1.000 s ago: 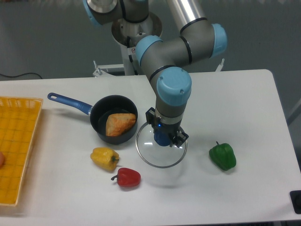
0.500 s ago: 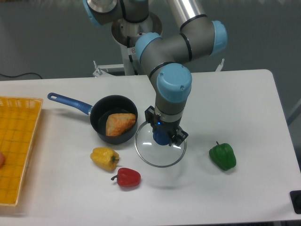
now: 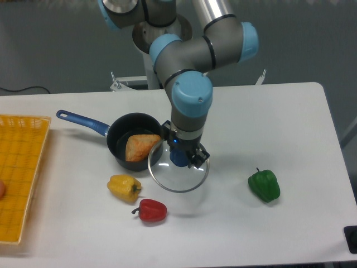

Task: Close the pot lid
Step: 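Carry the glass lid over the black saucepan and lower it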

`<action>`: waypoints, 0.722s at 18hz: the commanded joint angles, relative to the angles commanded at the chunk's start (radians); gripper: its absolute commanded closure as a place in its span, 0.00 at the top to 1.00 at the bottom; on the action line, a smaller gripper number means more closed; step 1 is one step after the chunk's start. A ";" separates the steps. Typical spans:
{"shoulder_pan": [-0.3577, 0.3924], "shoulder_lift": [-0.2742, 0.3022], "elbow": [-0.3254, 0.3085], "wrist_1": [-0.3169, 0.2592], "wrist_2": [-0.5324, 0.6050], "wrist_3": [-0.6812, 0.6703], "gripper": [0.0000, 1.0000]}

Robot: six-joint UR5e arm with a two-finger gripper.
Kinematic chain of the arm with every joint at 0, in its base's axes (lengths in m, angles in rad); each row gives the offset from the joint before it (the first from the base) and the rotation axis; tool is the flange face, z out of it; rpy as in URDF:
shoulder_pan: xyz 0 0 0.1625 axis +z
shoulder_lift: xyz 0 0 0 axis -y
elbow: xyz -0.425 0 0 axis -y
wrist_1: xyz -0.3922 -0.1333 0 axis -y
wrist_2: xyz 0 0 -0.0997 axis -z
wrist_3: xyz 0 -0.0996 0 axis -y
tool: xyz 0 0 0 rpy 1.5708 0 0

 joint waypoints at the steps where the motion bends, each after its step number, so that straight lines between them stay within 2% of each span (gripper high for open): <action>1: -0.015 0.002 -0.002 0.002 0.003 -0.006 0.41; 4: -0.032 0.026 -0.023 0.003 0.006 -0.029 0.41; 7: -0.089 0.035 -0.023 0.005 0.026 -0.064 0.41; 13: -0.178 0.055 -0.028 0.005 0.153 -0.075 0.41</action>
